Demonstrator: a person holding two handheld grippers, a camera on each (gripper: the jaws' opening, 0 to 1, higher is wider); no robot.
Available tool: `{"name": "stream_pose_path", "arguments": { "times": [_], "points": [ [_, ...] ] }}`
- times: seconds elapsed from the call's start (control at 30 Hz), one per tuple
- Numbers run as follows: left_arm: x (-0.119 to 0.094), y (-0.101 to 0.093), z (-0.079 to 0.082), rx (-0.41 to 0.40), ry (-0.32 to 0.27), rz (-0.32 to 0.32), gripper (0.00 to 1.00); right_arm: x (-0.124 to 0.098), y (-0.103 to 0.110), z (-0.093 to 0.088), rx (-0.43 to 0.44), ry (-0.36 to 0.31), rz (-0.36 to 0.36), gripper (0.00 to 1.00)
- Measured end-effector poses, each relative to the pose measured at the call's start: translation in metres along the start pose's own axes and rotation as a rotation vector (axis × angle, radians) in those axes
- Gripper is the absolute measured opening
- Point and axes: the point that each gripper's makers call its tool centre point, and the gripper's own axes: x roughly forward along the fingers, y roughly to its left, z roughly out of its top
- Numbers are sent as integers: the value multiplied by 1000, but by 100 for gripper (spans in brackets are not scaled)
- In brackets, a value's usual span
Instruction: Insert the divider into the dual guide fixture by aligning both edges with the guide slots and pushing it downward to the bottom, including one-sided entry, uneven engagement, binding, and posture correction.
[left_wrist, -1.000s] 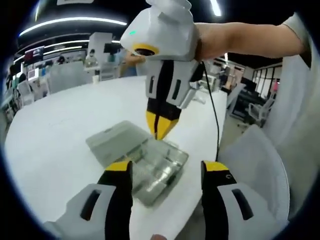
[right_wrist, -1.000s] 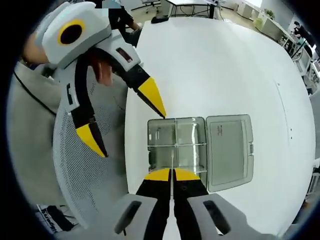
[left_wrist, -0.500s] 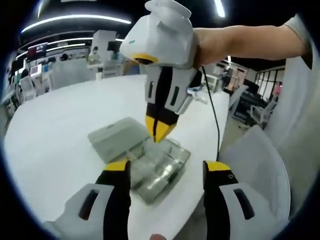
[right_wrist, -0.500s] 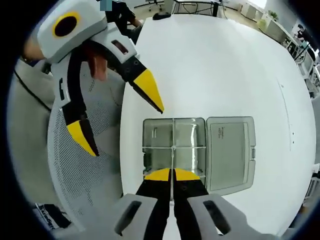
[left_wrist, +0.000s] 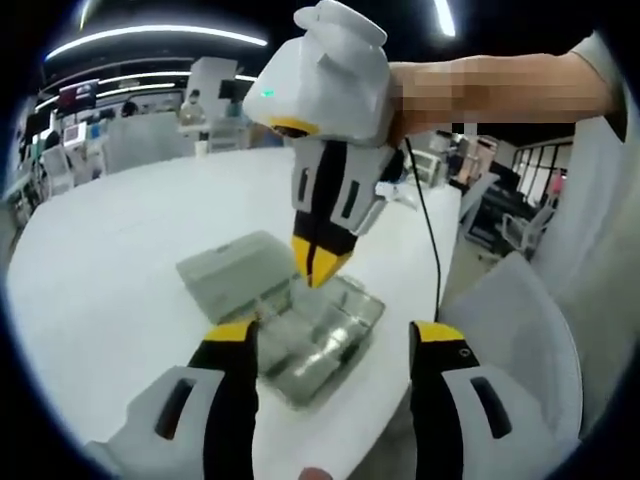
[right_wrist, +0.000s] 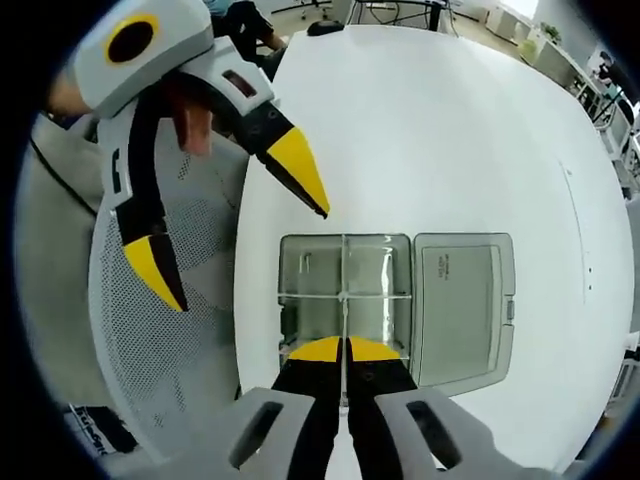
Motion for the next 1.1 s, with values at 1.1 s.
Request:
{"name": "stream_pose_path", "arguments": {
  "times": [1.1],
  "points": [
    [1,-1,0,-6,-1,2,59,5,-1,2,-9,-6,11,0]
  ]
}}
